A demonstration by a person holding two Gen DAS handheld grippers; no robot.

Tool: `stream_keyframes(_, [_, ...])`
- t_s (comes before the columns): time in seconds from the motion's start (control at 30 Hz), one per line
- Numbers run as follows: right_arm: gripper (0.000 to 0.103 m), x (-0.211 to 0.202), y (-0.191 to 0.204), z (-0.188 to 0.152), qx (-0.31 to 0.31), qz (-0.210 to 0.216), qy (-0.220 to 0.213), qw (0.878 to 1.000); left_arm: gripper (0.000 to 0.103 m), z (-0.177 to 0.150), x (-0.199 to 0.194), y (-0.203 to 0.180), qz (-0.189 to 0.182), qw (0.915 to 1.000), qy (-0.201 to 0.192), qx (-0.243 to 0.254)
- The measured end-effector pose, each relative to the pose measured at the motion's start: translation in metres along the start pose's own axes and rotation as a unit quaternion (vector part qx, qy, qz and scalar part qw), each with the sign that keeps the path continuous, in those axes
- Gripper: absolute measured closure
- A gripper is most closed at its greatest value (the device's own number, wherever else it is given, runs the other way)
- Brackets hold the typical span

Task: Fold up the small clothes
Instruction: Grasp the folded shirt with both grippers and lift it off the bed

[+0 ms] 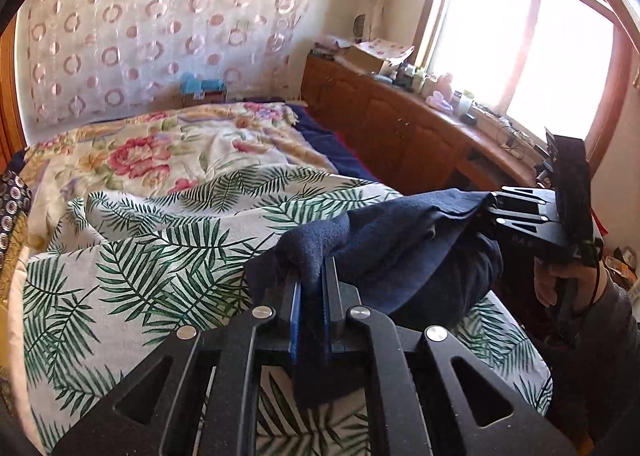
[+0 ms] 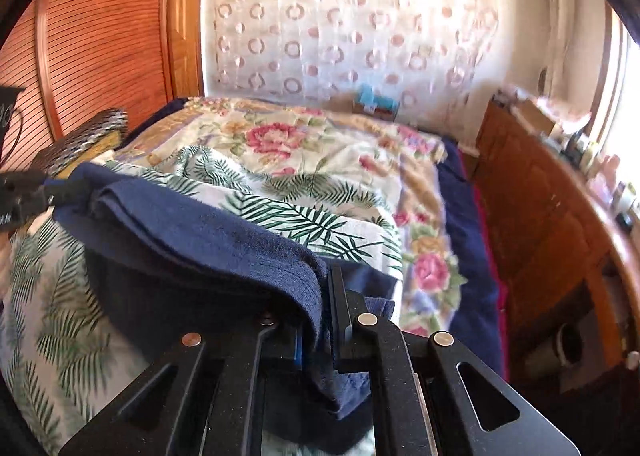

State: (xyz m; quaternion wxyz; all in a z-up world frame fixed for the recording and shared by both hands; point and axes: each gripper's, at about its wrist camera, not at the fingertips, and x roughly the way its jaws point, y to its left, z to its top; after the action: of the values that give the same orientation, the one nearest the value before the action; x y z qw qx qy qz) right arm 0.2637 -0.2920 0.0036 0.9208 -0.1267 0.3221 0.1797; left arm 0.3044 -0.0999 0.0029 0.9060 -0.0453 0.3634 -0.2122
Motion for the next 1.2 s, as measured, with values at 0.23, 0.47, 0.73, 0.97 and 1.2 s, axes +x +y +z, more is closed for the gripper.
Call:
stream_keyframes(0.23, [0.050,0.049,-0.044,0.050,0.052,0.036,0.013,0.998,0.028,0.002,0.008,0.025,-0.008,0.9995,-0.006,-0.030])
stream_keyframes(0.47, [0.038,0.049,-0.070,0.061,0.123,-0.013,-0.019,0.992,0.027,-0.005,0.022,0.025,0.014,0.9997,0.016,-0.014])
stream_keyframes(0.73, [0.028,0.023,-0.049,0.024,0.105,0.004,0.032,0.994,0.027,-0.018,0.069,0.026,0.025,0.9961,0.084,-0.008])
stream_keyframes(0.97, [0.022,0.050,-0.060,0.023,0.148,0.025,0.087,0.985,0.032,-0.015,0.079,0.030,-0.018,0.9938,0.101,-0.043])
stream_keyframes(1.2, [0.035,0.053,-0.063,0.033,0.147,0.060,0.072,0.985,0.064,-0.014,0.080,0.032,-0.034,0.9926,0.100,-0.059])
